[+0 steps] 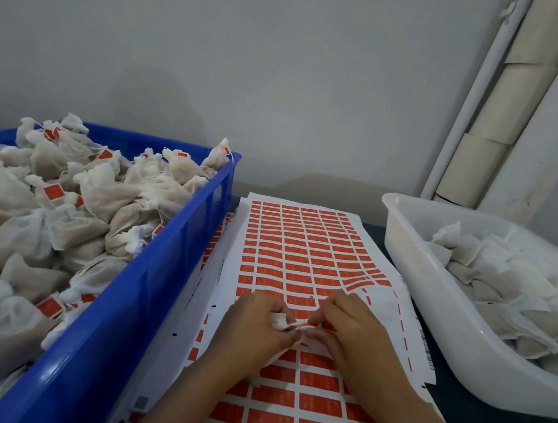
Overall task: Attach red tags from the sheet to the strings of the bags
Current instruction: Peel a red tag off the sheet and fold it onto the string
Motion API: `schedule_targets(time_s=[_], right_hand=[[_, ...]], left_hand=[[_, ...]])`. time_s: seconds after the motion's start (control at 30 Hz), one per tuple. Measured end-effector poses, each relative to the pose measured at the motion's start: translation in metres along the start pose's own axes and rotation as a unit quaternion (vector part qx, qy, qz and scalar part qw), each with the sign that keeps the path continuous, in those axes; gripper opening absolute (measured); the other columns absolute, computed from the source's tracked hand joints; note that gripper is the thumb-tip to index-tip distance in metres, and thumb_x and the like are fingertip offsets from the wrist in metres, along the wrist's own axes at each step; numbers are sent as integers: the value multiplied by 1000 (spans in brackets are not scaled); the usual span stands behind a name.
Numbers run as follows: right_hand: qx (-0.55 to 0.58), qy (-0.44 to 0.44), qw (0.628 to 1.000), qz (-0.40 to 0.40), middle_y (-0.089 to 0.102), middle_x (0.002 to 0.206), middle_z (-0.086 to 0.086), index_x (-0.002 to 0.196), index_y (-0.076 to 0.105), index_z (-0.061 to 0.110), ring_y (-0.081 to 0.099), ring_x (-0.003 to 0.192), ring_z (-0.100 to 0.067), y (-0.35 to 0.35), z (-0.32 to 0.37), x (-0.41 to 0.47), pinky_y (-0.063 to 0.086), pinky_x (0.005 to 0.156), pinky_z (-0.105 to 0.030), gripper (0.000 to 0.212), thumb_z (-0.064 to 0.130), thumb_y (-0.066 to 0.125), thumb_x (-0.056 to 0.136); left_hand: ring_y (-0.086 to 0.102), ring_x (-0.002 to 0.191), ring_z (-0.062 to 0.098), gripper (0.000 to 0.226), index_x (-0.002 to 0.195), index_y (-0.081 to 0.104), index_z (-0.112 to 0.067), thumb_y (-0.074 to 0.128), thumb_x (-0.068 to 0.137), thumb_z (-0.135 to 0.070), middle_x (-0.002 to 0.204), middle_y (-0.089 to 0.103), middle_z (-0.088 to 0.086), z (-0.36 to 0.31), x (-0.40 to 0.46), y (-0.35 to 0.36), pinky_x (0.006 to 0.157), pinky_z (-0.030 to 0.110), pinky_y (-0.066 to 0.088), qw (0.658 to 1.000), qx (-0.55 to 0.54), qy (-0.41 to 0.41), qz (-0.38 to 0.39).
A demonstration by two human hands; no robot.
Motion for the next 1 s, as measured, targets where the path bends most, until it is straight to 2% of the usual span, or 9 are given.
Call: schedule_targets(time_s=[0.17,0.33,0.53,0.63,0.8,0.9,1.0], right_hand=[[-2,-7,1000,14,61,104,6,102,68,19,48,94,-4,-2,0,4,30,84,-6,23,33,54,89],[-12,-10,999,45,61,106,9,103,67,22,44,88,1,1,2,10,23,77,3,20,30,52,92],[10,34,997,65,53,89,18,85,59,31,46,78,2,1,2,14,30,73,-1,8,31,53,91],[14,58,995,75,52,85,17,76,51,33,49,73,0,1,4,20,33,67,-5,14,32,56,89],[27,105,991,76,55,85,13,78,54,31,51,70,-1,0,3,25,34,66,-5,12,30,57,89],[49,99,988,105,54,86,15,78,61,31,51,73,-1,-3,0,25,39,73,-8,9,31,60,87],[14,80,987,137,50,86,17,87,69,28,50,75,0,-2,0,25,37,74,-7,7,32,64,84]], left_hand=[[58,65,2,14,75,59,-34,73,76,-36,71,55,-22,-1,0,0,56,7,37,1000,-1,-5,-11],[57,65,3,15,78,58,-31,73,76,-34,76,57,-17,-1,0,1,59,7,39,1000,-6,-20,-22],[56,63,2,15,79,58,-31,73,77,-33,78,58,-16,-1,0,1,55,6,36,1000,-5,-24,-17],[57,65,2,15,81,59,-30,73,76,-33,82,60,-15,-2,0,1,55,5,35,999,-3,-26,-19],[57,66,2,16,81,59,-31,74,76,-34,86,62,-14,-2,0,1,56,5,35,999,-8,-30,-21],[56,64,1,16,79,60,-31,74,75,-34,81,60,-15,-1,0,0,55,6,35,999,-17,-35,-21],[57,64,3,16,79,61,-29,75,74,-34,78,60,-14,-1,1,0,55,7,37,999,-16,-36,-20]])
Point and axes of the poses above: each hand's wrist, its own x-axis towards the middle knuckle, its own y-axis out of the palm, z = x × y, the point moved 3 cm from there along x, towards the middle knuckle
